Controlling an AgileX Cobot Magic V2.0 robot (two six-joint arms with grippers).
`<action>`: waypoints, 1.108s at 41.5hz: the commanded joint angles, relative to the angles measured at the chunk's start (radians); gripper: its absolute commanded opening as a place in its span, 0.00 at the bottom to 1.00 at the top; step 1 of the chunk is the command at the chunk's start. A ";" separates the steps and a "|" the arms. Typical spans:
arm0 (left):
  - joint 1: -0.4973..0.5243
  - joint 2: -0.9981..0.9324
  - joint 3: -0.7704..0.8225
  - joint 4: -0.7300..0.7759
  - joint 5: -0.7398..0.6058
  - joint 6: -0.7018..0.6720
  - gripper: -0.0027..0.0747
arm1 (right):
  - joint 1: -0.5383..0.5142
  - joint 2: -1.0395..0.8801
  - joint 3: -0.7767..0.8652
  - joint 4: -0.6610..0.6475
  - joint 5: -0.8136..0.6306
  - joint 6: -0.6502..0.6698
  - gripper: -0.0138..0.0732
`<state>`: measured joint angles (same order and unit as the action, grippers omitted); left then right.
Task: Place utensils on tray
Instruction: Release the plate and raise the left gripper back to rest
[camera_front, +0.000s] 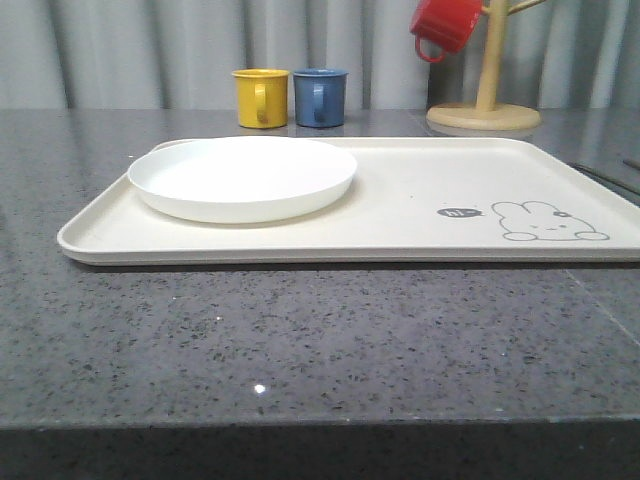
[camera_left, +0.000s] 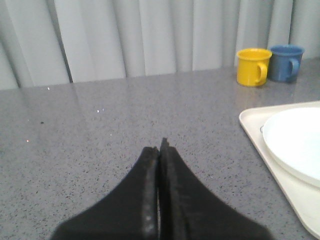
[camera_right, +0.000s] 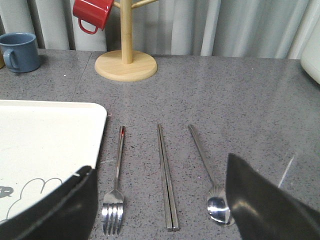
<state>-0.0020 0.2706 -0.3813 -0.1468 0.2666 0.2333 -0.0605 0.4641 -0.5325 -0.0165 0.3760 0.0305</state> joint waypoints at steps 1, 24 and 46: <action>-0.005 -0.069 0.000 -0.020 -0.080 -0.004 0.01 | -0.002 0.011 -0.039 -0.011 -0.081 -0.004 0.80; -0.005 -0.121 0.013 -0.020 -0.082 -0.004 0.01 | -0.002 0.011 -0.039 -0.011 -0.081 -0.004 0.80; -0.005 -0.121 0.013 -0.020 -0.082 -0.004 0.01 | -0.002 0.011 -0.039 -0.009 -0.102 -0.004 0.80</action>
<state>-0.0020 0.1407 -0.3438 -0.1545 0.2643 0.2333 -0.0605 0.4641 -0.5325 -0.0165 0.3694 0.0305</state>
